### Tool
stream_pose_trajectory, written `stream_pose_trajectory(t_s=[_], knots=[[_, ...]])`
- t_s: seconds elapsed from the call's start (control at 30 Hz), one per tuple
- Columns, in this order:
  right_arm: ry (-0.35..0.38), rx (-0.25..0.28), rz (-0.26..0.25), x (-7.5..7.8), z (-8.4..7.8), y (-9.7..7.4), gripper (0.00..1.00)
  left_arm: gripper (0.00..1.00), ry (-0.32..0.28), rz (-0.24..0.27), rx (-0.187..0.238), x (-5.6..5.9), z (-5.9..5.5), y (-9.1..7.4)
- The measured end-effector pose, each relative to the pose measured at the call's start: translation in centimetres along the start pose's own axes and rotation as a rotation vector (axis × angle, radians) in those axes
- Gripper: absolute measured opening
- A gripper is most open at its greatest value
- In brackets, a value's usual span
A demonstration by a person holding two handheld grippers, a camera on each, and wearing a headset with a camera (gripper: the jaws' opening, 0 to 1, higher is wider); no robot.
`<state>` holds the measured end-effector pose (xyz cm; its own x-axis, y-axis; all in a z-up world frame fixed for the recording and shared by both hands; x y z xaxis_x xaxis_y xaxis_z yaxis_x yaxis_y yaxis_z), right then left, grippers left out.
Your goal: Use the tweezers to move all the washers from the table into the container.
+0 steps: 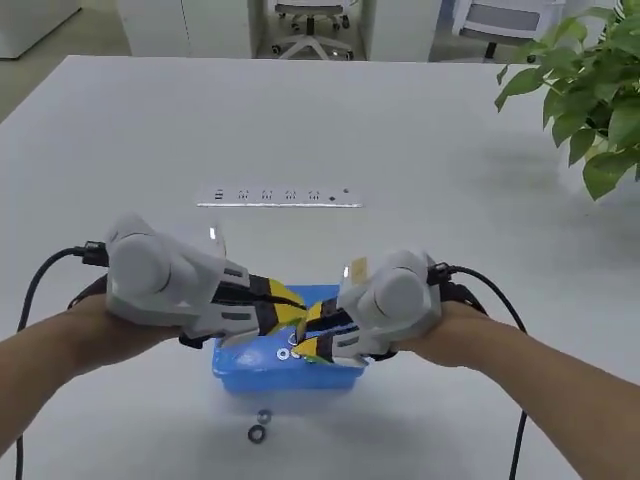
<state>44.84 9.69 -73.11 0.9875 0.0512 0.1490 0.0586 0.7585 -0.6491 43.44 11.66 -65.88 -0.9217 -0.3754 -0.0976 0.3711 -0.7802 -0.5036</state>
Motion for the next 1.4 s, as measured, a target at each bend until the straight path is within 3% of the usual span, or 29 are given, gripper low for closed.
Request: stream_pose_trajectory(t_s=[0.27,0.77,1.1,1.4], knots=[[0.008,0.002,-0.024,0.0,0.2,-1.2,0.2,0.05,-0.013,0.015,0.018,0.2,0.9,-0.6],[0.079,0.006,-0.105,-0.5,-0.3,-5.0,0.31,0.05,-0.01,0.05,0.021,0.6,2.5,-2.8],[0.157,0.011,-0.143,-1.7,-1.0,-7.2,0.43,0.05,-0.015,0.083,0.024,1.1,3.6,-4.7],[0.235,0.019,-0.17,-3.0,-1.4,-8.5,0.56,0.05,-0.027,0.101,0.017,2.0,3.5,-6.3]])
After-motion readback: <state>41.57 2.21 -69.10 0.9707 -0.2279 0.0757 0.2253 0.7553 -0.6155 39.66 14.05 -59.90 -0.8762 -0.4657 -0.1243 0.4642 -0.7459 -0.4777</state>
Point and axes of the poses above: the centre of the closed fingertips' face, and the gripper's own axes: y roughly forward along the fingers, x roughly to its right, z roughly out of its top, the point moved 3 cm from there along -y, roughly backward along the fingers, and after that the axes turned 1 degree about -y, right-handed, at the moved point
